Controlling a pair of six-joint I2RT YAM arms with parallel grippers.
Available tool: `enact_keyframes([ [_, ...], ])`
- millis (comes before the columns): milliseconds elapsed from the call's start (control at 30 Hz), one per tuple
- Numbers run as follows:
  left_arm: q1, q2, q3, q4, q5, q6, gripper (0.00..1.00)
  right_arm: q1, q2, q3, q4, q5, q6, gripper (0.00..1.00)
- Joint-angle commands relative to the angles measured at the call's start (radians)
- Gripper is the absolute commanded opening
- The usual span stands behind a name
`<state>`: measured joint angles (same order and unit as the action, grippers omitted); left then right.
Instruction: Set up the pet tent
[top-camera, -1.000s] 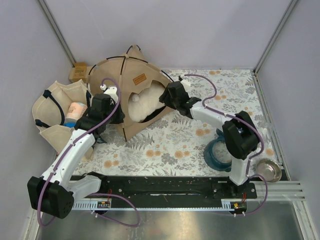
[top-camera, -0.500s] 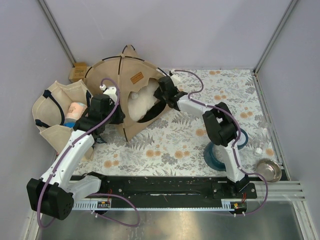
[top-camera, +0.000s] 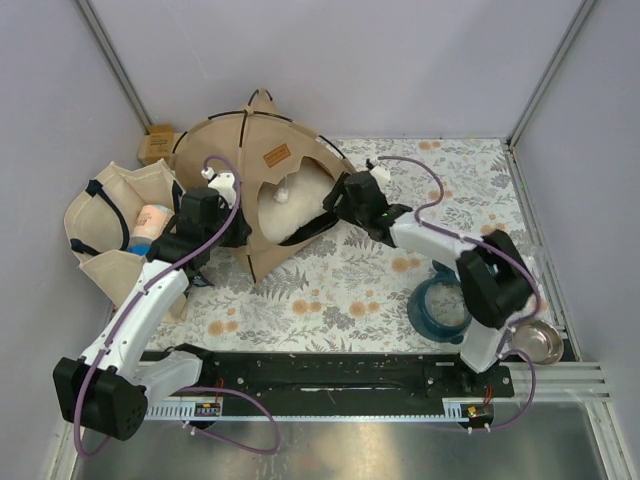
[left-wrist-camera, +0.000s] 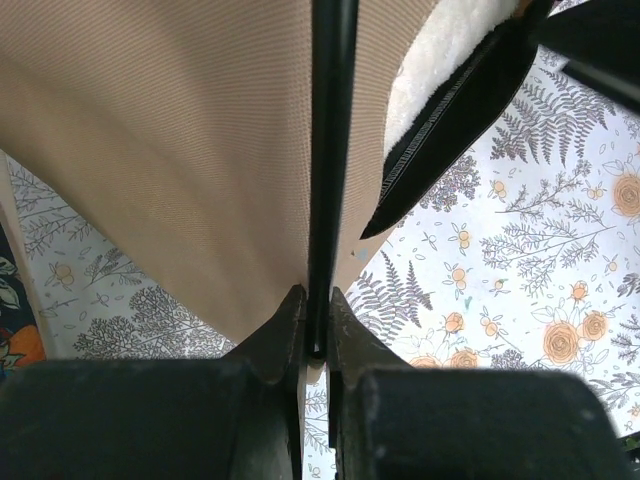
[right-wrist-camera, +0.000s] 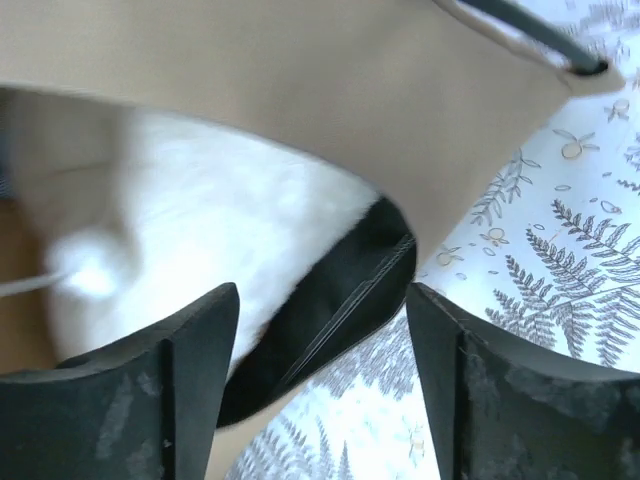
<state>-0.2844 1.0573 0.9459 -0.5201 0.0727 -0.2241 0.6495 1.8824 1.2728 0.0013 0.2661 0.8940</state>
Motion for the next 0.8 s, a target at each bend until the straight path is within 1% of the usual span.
enact_keyframes([
  [0, -0.004, -0.01, 0.039, 0.11, 0.056, 0.092, 0.0, -0.011, -0.282, -0.075, 0.074, -0.047, -0.16, 0.79],
  [67, -0.002, -0.019, 0.036, 0.13, 0.085, 0.129, 0.0, -0.03, -0.348, -0.079, 0.06, -0.056, -0.245, 0.84],
  [100, -0.004, -0.028, 0.033, 0.141, 0.093, 0.134, 0.0, -0.039, -0.37, -0.069, 0.06, -0.08, -0.313, 0.86],
  [200, -0.004, -0.062, 0.01, 0.178, 0.092, 0.14, 0.0, -0.097, -0.376, 0.005, 0.042, -0.241, -0.507, 0.9],
  [300, -0.004, -0.101, -0.025, 0.209, 0.039, 0.112, 0.04, -0.158, -0.32, 0.12, 0.026, -0.451, -0.639, 0.9],
  [400, -0.002, -0.154, -0.064, 0.21, -0.025, 0.086, 0.06, -0.197, -0.199, 0.264, 0.005, -0.621, -0.737, 0.89],
  [433, -0.002, -0.172, -0.074, 0.207, -0.052, 0.078, 0.12, -0.206, -0.171, 0.328, -0.038, -0.68, -0.765, 0.89],
  [467, -0.004, -0.189, -0.085, 0.197, -0.069, 0.075, 0.27, -0.214, -0.116, 0.394, -0.087, -0.73, -0.791, 0.89],
  [500, -0.004, -0.207, -0.097, 0.19, -0.112, 0.063, 0.38, -0.215, -0.062, 0.471, -0.131, -0.766, -0.816, 0.89],
  [533, -0.004, -0.223, -0.105, 0.181, -0.137, 0.054, 0.42, -0.214, -0.018, 0.537, -0.196, -0.816, -0.851, 0.88],
  [567, -0.002, -0.233, -0.111, 0.169, -0.146, 0.046, 0.49, -0.214, 0.041, 0.61, -0.243, -0.855, -0.874, 0.87],
  [633, -0.002, -0.247, -0.108, 0.141, -0.16, 0.032, 0.6, -0.214, 0.098, 0.69, -0.294, -0.875, -0.891, 0.86],
  [767, -0.002, -0.272, -0.111, 0.146, -0.157, -0.006, 0.7, -0.214, 0.13, 0.685, -0.256, -0.861, -0.926, 0.84],
])
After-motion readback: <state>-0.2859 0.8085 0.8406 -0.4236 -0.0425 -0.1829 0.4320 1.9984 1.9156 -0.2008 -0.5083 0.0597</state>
